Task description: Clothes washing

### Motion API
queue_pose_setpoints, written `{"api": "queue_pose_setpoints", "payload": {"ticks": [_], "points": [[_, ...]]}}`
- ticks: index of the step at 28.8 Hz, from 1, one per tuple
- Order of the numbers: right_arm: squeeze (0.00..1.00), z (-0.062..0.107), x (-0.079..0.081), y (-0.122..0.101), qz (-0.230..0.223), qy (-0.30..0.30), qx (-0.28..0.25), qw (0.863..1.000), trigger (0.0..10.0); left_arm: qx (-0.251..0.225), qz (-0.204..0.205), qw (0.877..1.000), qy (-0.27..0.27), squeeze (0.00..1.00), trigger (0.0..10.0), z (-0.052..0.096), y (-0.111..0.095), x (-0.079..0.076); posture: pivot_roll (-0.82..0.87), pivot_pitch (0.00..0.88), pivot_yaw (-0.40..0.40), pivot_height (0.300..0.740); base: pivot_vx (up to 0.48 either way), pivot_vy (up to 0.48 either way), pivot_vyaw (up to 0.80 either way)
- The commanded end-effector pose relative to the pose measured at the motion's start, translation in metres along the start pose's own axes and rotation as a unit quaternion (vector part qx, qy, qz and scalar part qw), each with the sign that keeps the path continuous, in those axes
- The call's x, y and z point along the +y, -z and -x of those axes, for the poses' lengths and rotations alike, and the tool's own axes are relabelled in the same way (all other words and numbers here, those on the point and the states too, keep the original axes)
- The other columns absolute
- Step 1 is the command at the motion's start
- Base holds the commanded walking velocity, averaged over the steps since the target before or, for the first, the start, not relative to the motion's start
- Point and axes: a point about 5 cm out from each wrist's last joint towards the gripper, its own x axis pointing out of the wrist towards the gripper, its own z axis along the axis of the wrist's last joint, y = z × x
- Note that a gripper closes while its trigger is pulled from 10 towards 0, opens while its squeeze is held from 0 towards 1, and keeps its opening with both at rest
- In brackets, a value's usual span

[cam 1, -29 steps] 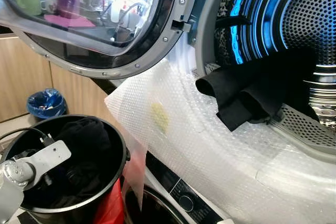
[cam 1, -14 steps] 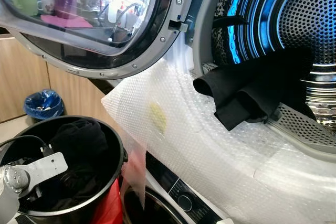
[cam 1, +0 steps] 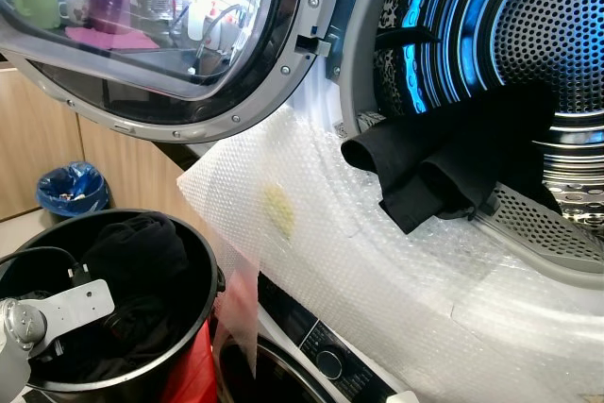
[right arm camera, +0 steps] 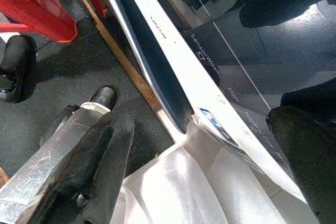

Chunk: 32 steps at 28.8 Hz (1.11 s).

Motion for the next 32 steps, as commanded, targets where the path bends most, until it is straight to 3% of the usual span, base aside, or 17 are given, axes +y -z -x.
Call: {"api": "queue_pose_setpoints", "payload": {"ticks": [1,10,14,19,25,32], "points": [[0.0,0.002,-0.01,-0.003,0.0,0.016,0.0,1.0,10.0,0.016,-0.003,1.0,0.01,0.0,0.0,-0.002,0.005,-0.003,0.24,0.029,-0.27,0.74,0.0,0.0,0.0],[0.0,0.001,-0.007,-0.005,-0.004,0.011,-0.003,1.0,10.0,0.006,0.021,0.999,0.024,0.0,0.0,-0.003,0.007,-0.007,0.25,0.027,-0.269,0.74,0.0,0.0,0.0],[0.0,0.001,-0.006,-0.007,-0.003,0.01,-0.004,1.0,10.0,-0.026,0.071,0.996,0.039,0.0,0.0,-0.002,0.004,-0.009,0.25,0.028,-0.27,0.74,0.0,0.0,0.0],[0.0,0.001,-0.005,-0.01,-0.004,0.008,-0.007,1.0,10.0,-0.08,0.143,0.984,0.064,0.0,0.0,0.004,0.0,-0.008,0.26,0.03,-0.27,0.74,0.0,0.0,0.0],[0.0,0.001,-0.003,-0.012,-0.005,0.006,-0.009,1.0,10.0,-0.101,0.186,0.976,0.057,0.0,0.0,0.013,0.01,0.004,0.27,0.031,-0.271,0.74,0.0,0.0,0.0],[0.0,0.0,0.0,-0.014,-0.008,-0.002,-0.011,1.0,10.0,-0.165,0.25,0.953,0.055,0.0,0.0,0.034,0.017,0.015,0.28,0.033,-0.27,0.74,0.0,0.0,0.0]]}}
